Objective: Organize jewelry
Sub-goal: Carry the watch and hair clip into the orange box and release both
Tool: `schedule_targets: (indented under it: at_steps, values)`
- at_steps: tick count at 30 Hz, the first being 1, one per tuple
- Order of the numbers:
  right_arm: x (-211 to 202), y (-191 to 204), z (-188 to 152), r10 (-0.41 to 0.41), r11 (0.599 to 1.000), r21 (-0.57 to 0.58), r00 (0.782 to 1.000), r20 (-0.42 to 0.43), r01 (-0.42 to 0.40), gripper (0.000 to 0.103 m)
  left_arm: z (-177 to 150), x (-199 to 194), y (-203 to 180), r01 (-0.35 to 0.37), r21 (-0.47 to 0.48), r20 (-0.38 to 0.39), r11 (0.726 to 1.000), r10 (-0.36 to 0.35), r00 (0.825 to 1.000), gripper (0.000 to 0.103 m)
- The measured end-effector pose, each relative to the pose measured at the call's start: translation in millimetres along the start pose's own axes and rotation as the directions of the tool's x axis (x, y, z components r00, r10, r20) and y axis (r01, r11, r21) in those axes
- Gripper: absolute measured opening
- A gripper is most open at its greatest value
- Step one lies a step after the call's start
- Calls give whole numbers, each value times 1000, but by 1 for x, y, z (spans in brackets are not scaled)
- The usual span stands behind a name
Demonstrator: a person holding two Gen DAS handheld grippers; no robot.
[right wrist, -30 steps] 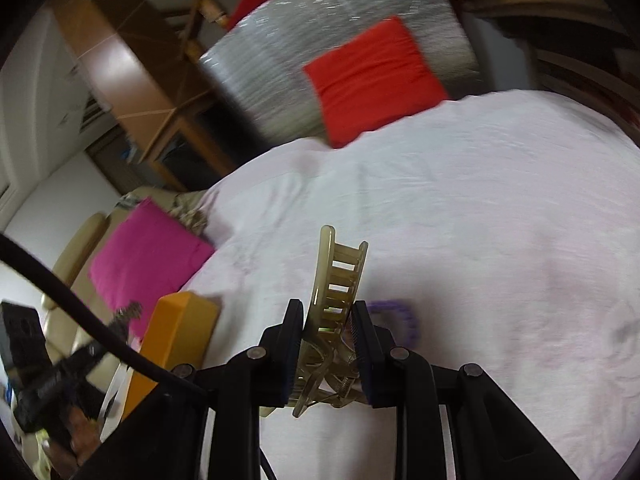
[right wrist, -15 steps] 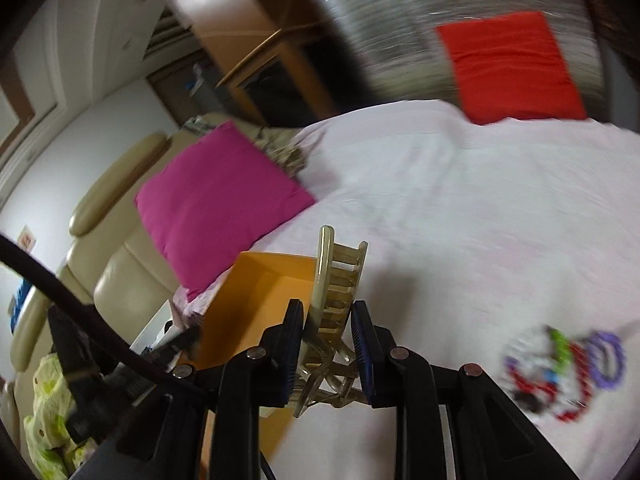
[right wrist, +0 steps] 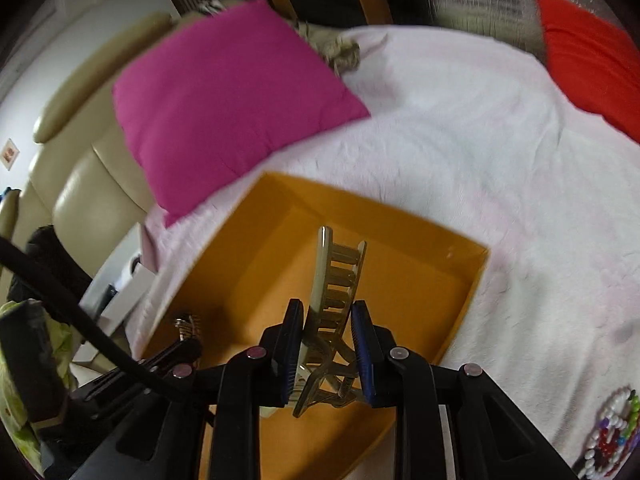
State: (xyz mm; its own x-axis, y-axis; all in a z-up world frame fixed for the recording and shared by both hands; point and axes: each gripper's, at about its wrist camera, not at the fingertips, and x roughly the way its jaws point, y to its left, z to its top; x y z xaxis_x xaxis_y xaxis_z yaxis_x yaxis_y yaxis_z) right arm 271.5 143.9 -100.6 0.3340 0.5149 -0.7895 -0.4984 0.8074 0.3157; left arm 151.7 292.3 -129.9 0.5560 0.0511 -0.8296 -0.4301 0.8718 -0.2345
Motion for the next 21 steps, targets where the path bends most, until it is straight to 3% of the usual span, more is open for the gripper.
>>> schedule_targets:
  at_steps: [8, 10, 11, 12, 18, 21]
  values:
    - [17, -7, 4, -10, 999, 51, 999, -48, 13, 27, 0, 7, -10, -42, 16, -23, 999, 43, 999, 11]
    - [4, -12, 3, 9, 998, 69, 1000, -16, -7, 28, 1, 4, -14, -51, 27, -5, 998, 51, 999, 25]
    - [-6, -16, 3, 16, 997, 79, 1000, 3, -16, 29, 1, 3, -17, -59, 31, 4, 998, 59, 998, 42]
    - [-14, -19, 2, 26, 996, 89, 999, 26, -28, 29, 1, 1, -20, -61, 33, 16, 998, 61, 998, 51]
    - [-98, -72, -24, 14, 990, 134, 987, 158, -36, 37, -5, -18, -54, -63, 100, 120, 993, 51, 991, 51]
    - [-145, -115, -52, -22, 984, 178, 979, 202, -15, 47, -13, -34, -81, -49, 163, 191, 986, 17, 981, 51]
